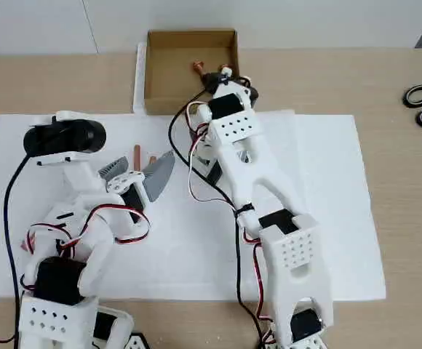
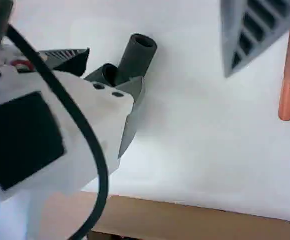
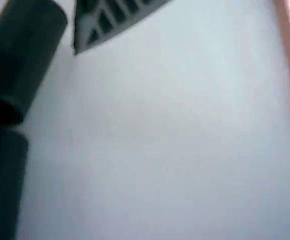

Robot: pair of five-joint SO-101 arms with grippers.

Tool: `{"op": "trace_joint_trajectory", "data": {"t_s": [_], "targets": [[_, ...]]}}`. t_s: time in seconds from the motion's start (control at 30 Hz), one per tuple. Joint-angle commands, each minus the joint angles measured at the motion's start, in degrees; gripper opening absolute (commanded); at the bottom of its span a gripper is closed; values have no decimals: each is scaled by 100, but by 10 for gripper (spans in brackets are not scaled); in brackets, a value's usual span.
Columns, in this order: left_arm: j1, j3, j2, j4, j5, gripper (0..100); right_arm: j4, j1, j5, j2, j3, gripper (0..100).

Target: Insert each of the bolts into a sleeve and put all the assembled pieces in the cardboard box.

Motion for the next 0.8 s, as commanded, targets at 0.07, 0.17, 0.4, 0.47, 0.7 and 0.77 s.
{"op": "trace_joint_trajectory", "data": {"t_s": [0.07, 0.17, 0.4, 0.47, 0.7, 0.77], "targets": [[9, -22, -62, -123, -44, 280, -277, -31, -62, 75, -18, 208], [9, -22, -62, -123, -44, 280, -295, -31, -62, 242, -26, 208], [9, -22, -44, -132, -44, 280, -391, -31, -62, 374, -26, 208], [9, -22, -44, -132, -44, 280, -488, -31, -62, 382, -26, 208], [9, -22, -53, -132, -44, 280, -497, -31, -35, 391, -26, 208], [9, -22, -53, -132, -44, 280, -479, -31, -35, 391, -18, 208]]}}
